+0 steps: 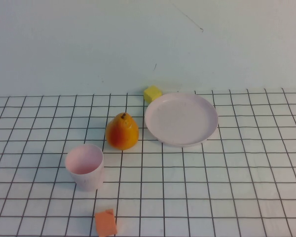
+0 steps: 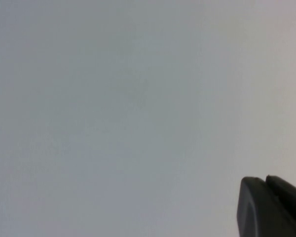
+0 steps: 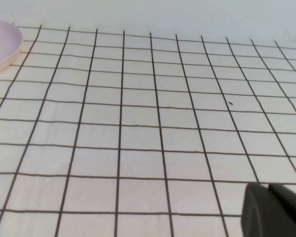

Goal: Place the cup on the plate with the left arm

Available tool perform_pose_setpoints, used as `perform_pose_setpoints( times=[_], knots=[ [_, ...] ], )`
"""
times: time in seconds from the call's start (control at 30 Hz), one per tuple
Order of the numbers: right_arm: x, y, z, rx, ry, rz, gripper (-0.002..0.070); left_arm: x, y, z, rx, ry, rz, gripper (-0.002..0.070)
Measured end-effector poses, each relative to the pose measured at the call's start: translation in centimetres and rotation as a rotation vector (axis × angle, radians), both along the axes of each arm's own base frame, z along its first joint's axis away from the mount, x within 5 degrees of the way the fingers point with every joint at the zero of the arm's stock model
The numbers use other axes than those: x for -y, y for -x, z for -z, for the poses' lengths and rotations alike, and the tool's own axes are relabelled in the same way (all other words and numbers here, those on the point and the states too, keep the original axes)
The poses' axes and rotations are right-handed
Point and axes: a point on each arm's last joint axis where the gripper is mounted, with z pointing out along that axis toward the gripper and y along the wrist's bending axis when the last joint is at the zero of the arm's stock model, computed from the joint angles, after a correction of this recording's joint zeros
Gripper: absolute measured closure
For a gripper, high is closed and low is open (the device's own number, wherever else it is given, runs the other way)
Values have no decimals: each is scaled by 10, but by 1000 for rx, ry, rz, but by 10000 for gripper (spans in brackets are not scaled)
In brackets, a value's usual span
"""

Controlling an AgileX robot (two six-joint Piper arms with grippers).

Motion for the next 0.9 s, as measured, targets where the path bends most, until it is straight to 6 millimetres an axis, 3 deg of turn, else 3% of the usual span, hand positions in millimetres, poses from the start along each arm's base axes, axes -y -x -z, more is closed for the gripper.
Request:
perform_pose_setpoints(
  times=[0.2,0.37,0.5,0.63,0.9],
  knots=[
    [0,0,0,0,0,0,678,1,0,-23,-353,27,34,677],
    [0,0,0,0,0,0,678,4,-15,-36,-642,67,61,677],
    [0,0,0,0,0,0,678,10,-39,-36,-881,103,101,677],
    [0,0,0,0,0,0,678,16,-66,-36,-1099,30,137,677],
    [0,0,0,0,0,0,678,23,-130,-36,-1355,-40,166,674]
  ],
)
